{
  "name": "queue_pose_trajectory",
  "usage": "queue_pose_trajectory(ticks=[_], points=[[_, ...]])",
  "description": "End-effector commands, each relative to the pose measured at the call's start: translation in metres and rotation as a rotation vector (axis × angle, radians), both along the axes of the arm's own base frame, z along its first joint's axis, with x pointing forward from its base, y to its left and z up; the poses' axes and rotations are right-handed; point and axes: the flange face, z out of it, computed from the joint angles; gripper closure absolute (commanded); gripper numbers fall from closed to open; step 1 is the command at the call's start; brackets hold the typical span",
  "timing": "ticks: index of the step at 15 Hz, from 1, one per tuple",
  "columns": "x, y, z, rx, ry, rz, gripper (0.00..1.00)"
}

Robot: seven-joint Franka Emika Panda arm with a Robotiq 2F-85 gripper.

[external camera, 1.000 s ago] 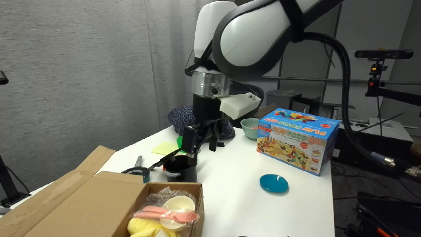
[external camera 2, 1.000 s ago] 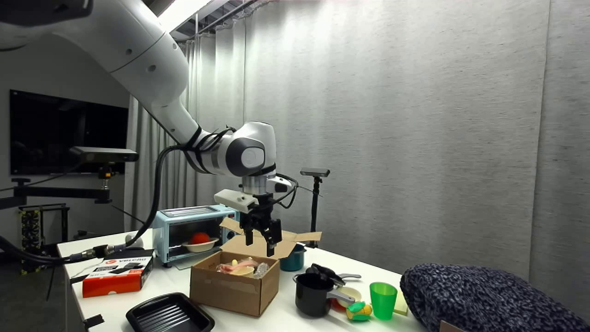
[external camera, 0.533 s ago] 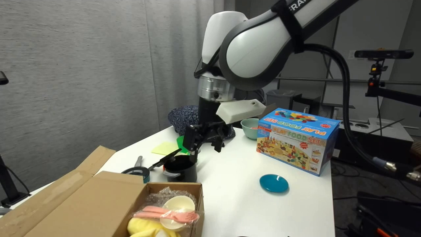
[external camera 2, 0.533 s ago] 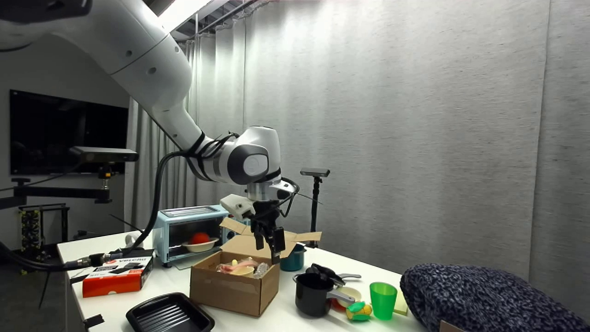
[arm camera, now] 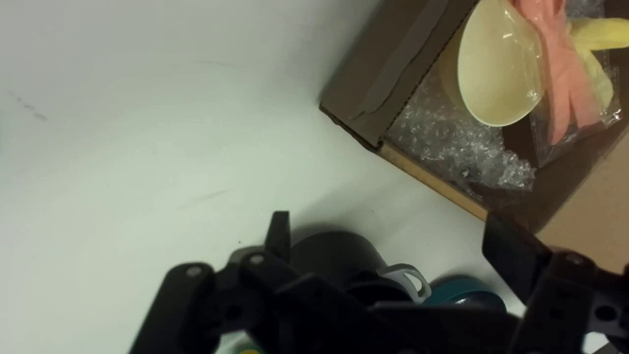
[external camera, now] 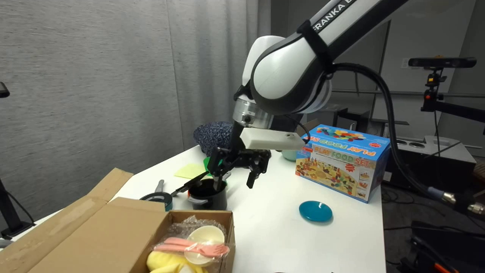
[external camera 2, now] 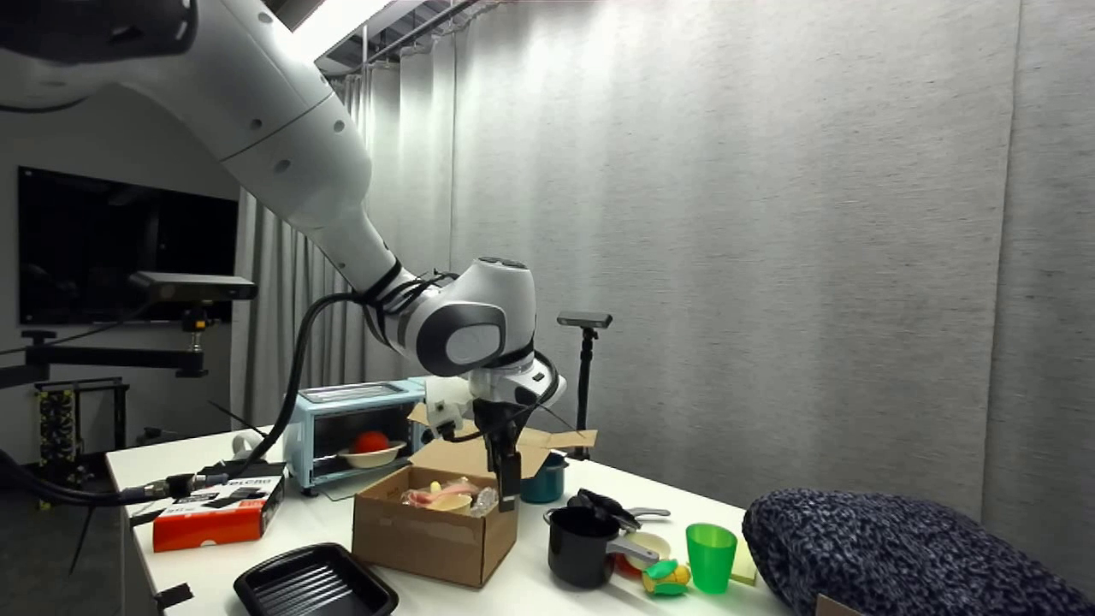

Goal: Move the cardboard box forward

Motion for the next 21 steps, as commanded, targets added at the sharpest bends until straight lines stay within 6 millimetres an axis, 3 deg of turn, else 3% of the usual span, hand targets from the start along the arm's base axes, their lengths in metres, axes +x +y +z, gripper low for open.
queue_pose_trajectory(ticks=[1,6,11,17,21], points=[[-0.002,0.002,-0.01,0.104,0.07,0.031,0.0],[-0.008,0.003,-0.043,-0.009,0.166,0.046,0.0],[0.009,0.029,-0.075,-0.077,0.154,0.102,0.0],[0.044,0.075,-0.063,-0.001,0.087,0.124,0.0],[0.061,0.095,-0.052,0.02,0.059,0.129,0.0]])
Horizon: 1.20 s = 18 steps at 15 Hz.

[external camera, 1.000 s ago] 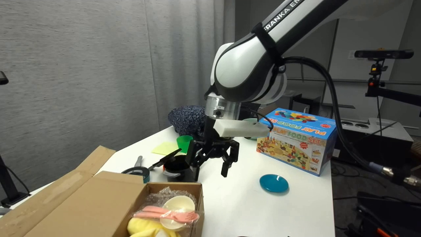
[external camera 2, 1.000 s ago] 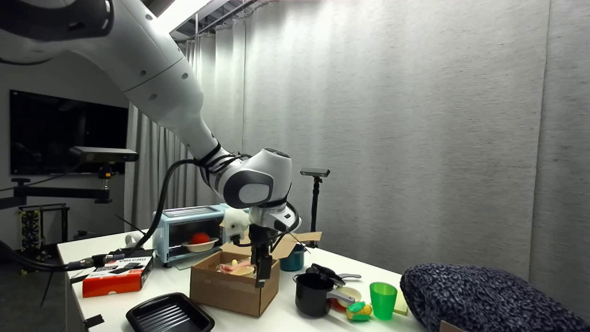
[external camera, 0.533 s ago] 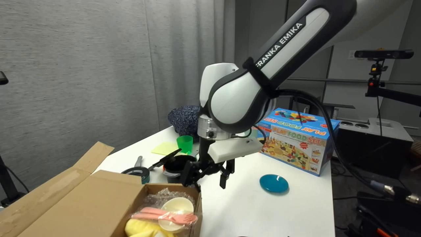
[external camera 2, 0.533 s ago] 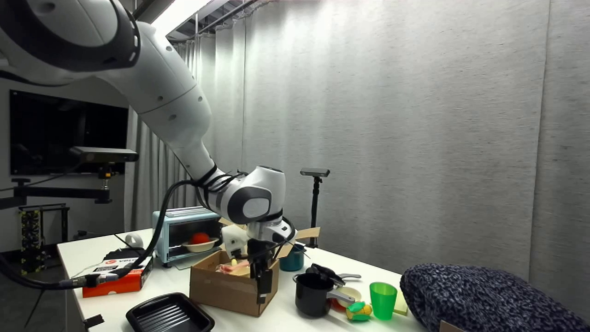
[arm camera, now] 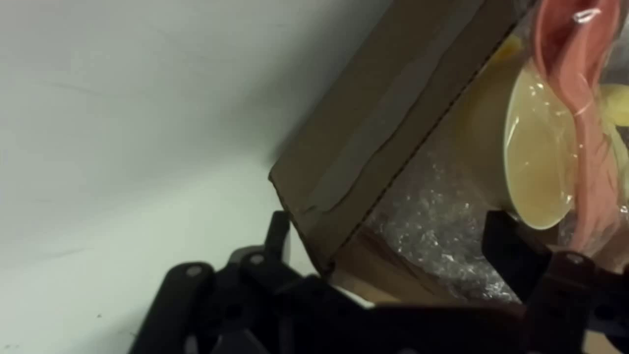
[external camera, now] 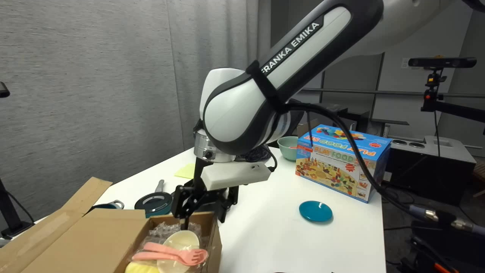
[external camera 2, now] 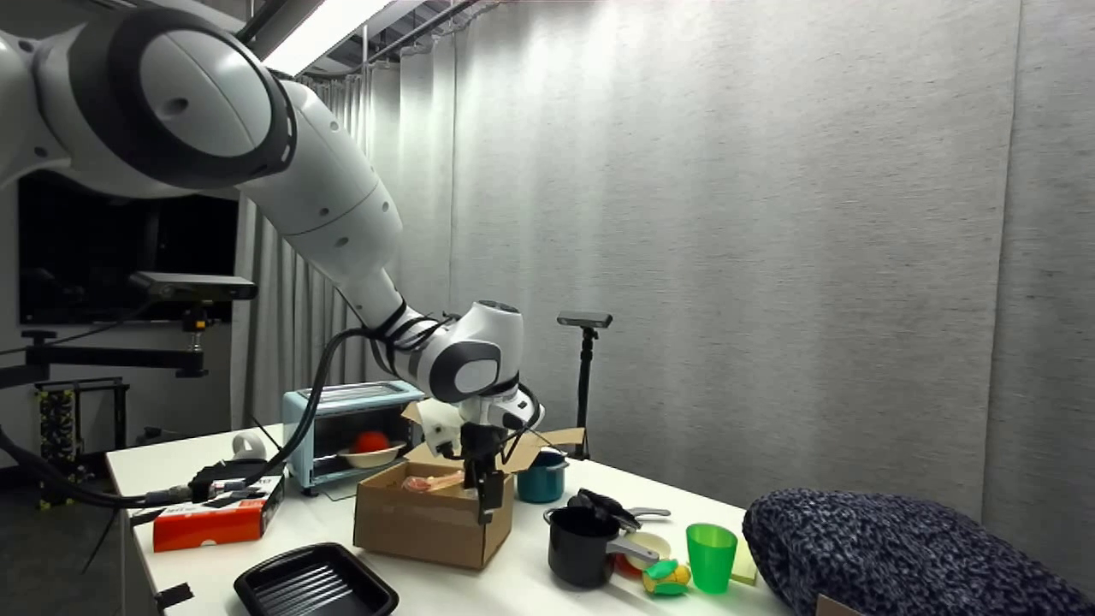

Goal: Move the cardboard box forward

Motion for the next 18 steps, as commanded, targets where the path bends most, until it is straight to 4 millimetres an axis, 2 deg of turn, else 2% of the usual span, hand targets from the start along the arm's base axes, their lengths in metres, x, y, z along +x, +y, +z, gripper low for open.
queue_pose_trajectory(ticks=[1,5,8,12,13,14,18], points=[[0.02,0.017,0.003,0.013,-0.013,-0.007,0.0],[0.024,0.037,-0.011,0.008,0.02,0.005,0.0],[0.018,0.046,-0.021,-0.008,0.095,0.024,0.0],[0.005,0.045,-0.021,-0.062,0.195,0.025,0.0],[0.002,0.044,-0.021,-0.075,0.208,0.02,0.08],[-0.001,0.043,-0.023,-0.094,0.217,0.009,0.26],[-0.008,0.04,-0.032,-0.147,0.246,-0.026,0.58]])
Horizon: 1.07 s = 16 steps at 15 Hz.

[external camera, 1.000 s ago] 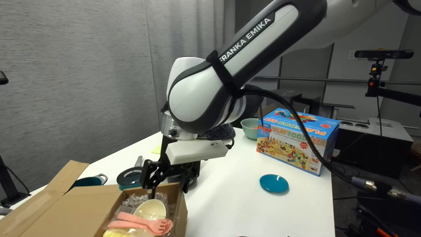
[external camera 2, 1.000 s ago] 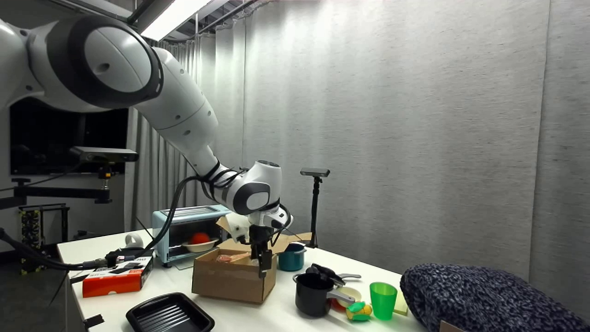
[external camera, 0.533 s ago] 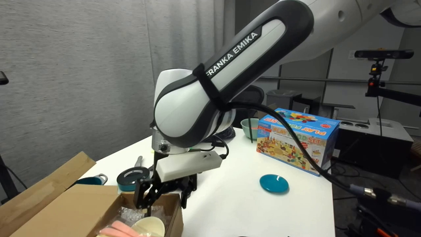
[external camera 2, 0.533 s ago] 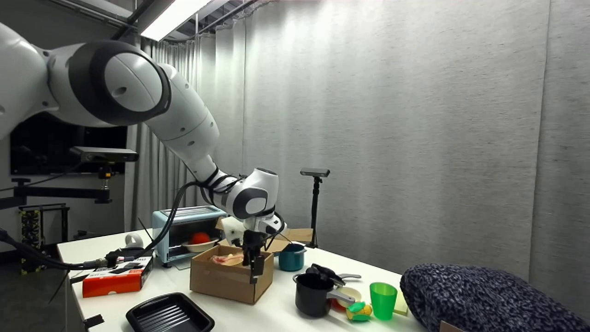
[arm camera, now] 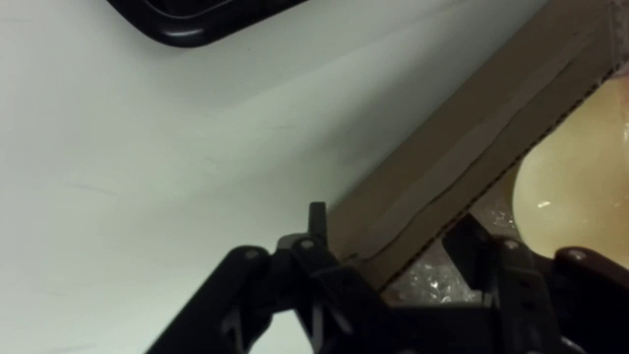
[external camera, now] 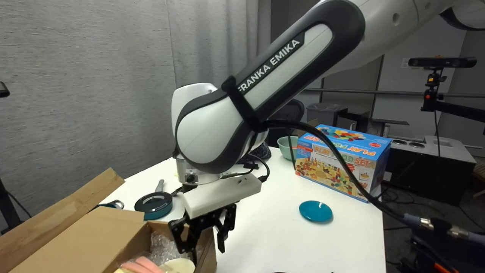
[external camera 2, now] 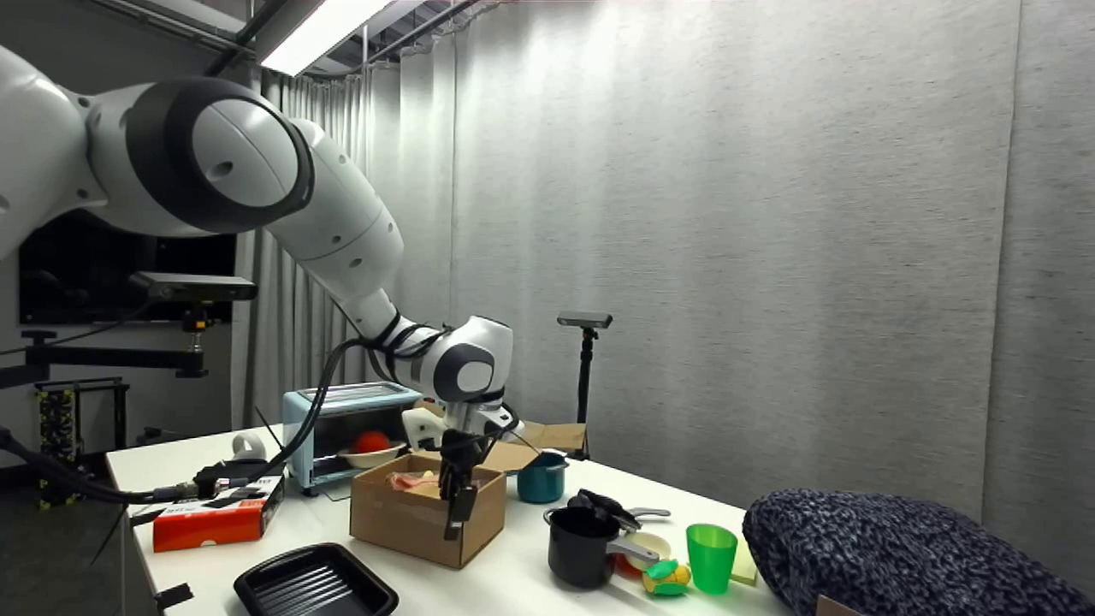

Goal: Move the cardboard box forward

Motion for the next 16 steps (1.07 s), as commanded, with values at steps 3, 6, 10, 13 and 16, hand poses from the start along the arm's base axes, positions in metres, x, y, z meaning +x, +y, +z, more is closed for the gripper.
queue_pose_trajectory(ticks=[3,6,10,13,16], points=[[-0.01,-0.007,-0.005,-0.09,0.038,-0.052,0.82],[-0.013,-0.016,-0.002,-0.083,0.043,-0.067,0.98],[-0.017,-0.034,0.012,-0.075,0.04,-0.075,0.97],[-0.024,-0.054,0.023,-0.08,0.033,-0.101,0.97],[-0.032,-0.074,0.04,-0.047,-0.009,-0.123,0.97]])
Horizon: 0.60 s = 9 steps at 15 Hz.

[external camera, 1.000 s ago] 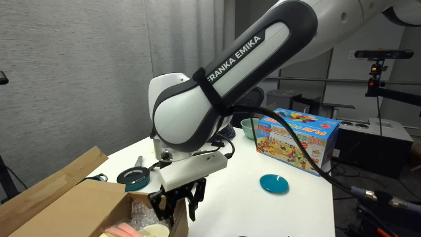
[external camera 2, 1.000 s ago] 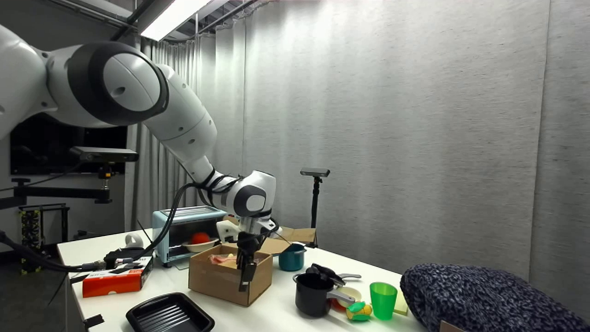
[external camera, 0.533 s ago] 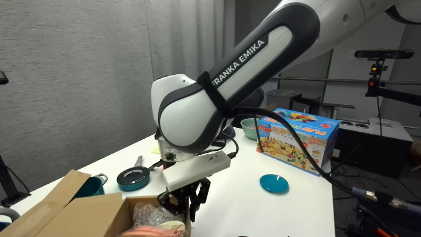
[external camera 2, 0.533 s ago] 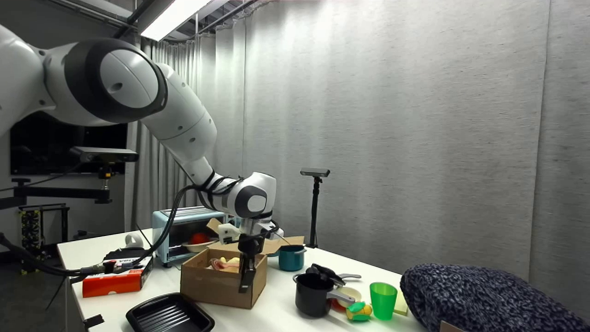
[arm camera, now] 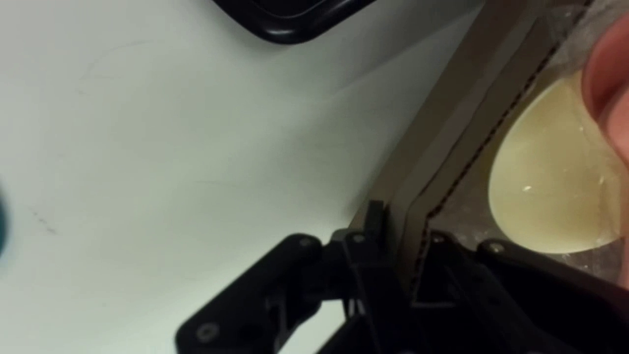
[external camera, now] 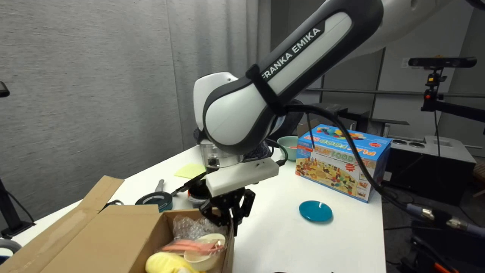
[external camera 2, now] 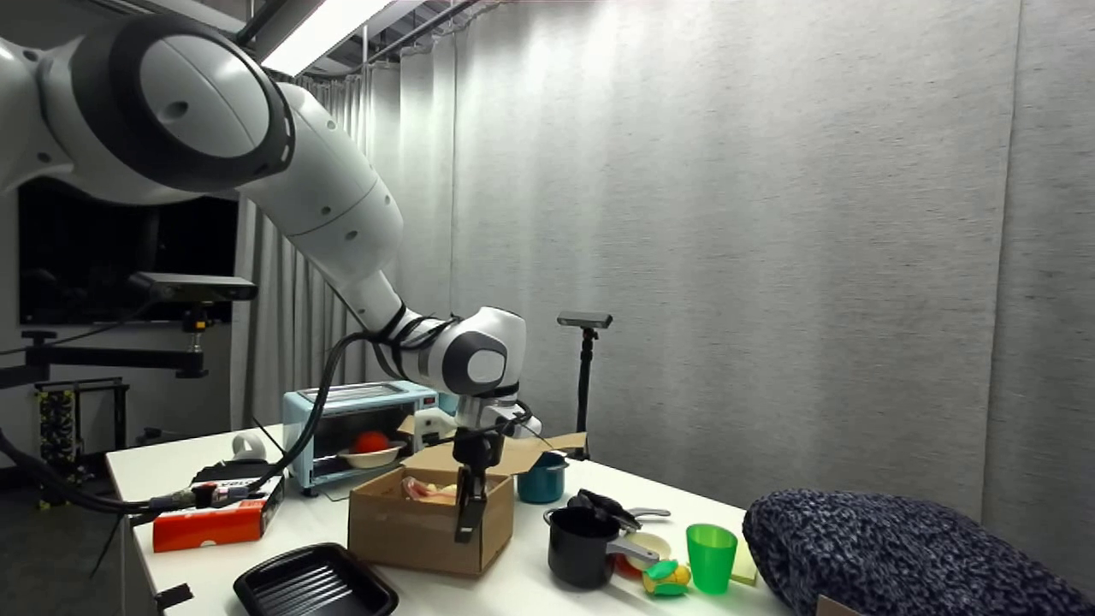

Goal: Move the cardboard box forward

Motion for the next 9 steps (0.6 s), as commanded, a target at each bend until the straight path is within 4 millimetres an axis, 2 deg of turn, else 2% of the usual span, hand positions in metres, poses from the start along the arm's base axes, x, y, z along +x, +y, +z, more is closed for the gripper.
queue_pose_trajectory(ticks=[1,9], points=[[-0.02,-0.026,0.032,0.036,-0.06,0.004,0.97],[-0.046,-0.057,0.114,0.085,-0.422,-0.015,0.97]])
